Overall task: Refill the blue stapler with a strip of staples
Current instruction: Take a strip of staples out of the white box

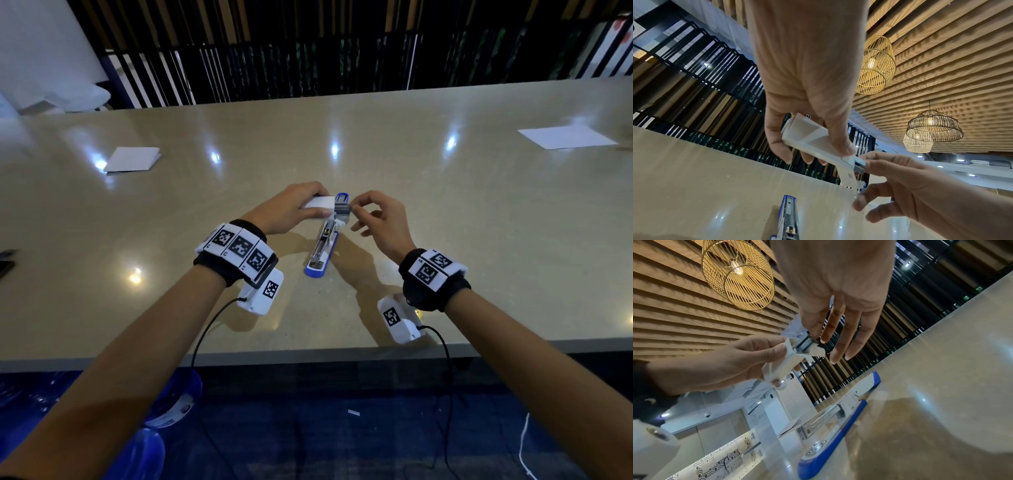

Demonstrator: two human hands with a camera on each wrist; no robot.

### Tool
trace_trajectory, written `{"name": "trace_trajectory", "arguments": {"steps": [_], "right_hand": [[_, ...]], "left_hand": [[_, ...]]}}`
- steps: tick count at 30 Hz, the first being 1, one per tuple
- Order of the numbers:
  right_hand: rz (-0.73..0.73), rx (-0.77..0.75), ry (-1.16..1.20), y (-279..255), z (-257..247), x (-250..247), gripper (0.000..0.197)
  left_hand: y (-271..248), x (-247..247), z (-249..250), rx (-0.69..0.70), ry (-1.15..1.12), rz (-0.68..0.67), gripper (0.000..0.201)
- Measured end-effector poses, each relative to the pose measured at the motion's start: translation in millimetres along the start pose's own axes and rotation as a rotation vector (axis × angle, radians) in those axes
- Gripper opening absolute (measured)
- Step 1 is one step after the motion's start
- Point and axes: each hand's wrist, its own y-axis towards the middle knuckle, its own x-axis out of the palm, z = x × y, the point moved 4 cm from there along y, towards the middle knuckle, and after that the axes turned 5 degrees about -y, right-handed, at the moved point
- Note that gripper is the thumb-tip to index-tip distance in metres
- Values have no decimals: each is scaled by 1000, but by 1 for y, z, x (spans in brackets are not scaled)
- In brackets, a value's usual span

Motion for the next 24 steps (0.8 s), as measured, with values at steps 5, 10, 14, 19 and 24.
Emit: {"name": "trace_trajectory", "arguments": {"steps": [5, 10, 14, 19, 24], "right_hand": [[-46, 9, 39, -1, -2, 0, 7], [-103, 3, 50, -5, -4, -1, 6], [-114, -14, 17, -4, -3, -3, 5], [-93, -176, -228, -1, -12, -3, 11], [-86, -265, -316, 6, -24, -10, 11]], "left_hand": [[-5, 11, -2, -81, -71, -33, 32], [-10, 17, -3, -95, -108, -38, 31], [-14, 19, 1, -79, -107, -50, 31], [-17, 21, 3, -98, -162, -35, 33], [-23, 33, 2, -121, -246, -20, 41]]}}
